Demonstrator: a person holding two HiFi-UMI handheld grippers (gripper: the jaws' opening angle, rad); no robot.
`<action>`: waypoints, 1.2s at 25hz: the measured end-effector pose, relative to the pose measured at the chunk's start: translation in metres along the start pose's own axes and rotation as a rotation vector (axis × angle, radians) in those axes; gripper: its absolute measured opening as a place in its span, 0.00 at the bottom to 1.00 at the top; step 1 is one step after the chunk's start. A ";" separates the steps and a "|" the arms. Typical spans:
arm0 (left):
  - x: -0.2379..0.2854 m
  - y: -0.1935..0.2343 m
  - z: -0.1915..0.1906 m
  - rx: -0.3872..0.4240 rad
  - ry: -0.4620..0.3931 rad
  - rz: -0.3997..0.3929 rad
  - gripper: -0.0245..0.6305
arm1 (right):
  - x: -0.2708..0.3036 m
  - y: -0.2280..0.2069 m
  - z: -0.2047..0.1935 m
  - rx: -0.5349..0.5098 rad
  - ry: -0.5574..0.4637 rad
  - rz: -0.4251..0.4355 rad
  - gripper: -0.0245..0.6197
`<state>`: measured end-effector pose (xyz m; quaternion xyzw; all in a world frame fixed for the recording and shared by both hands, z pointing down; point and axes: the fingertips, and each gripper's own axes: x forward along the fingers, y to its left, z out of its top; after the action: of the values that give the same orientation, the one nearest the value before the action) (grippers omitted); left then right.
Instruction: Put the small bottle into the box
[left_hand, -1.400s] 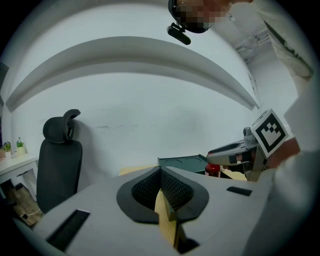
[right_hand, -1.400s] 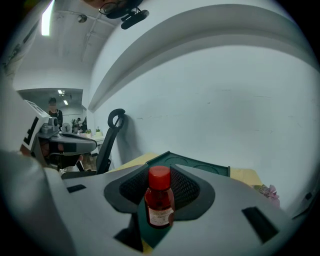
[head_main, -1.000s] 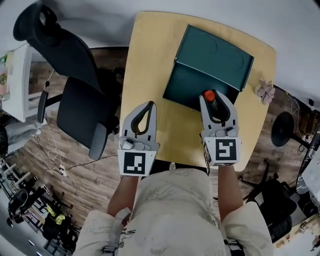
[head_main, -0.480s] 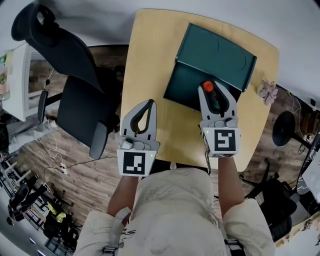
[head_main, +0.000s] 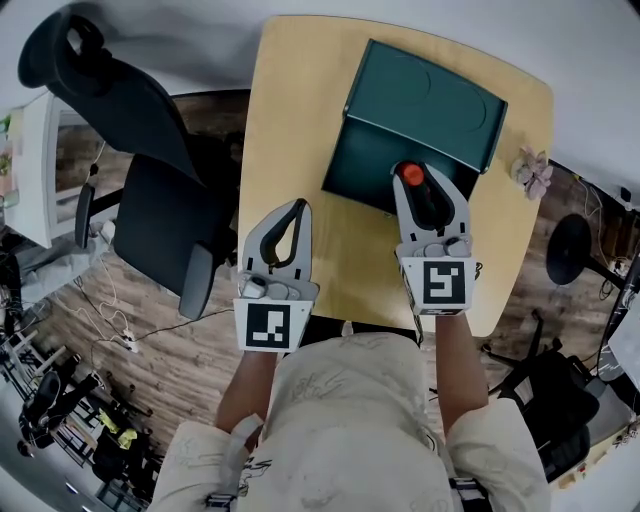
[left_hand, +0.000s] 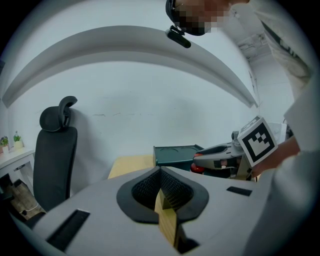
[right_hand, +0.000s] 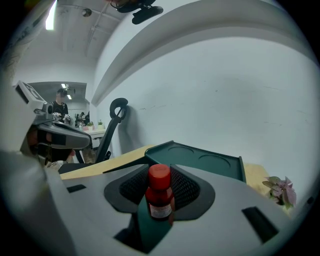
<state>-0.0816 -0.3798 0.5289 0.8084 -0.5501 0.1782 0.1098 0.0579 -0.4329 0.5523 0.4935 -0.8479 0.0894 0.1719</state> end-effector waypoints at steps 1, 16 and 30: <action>-0.001 -0.001 -0.001 0.001 0.004 -0.004 0.05 | -0.002 0.001 -0.001 -0.005 0.002 0.002 0.26; -0.002 -0.004 -0.006 -0.001 0.005 -0.011 0.05 | -0.007 0.005 -0.008 -0.016 -0.006 0.000 0.26; -0.004 -0.003 -0.001 0.005 -0.008 -0.004 0.05 | -0.007 0.005 -0.007 -0.025 -0.009 -0.005 0.26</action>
<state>-0.0803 -0.3748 0.5286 0.8104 -0.5487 0.1760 0.1056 0.0583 -0.4222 0.5556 0.4937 -0.8486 0.0761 0.1743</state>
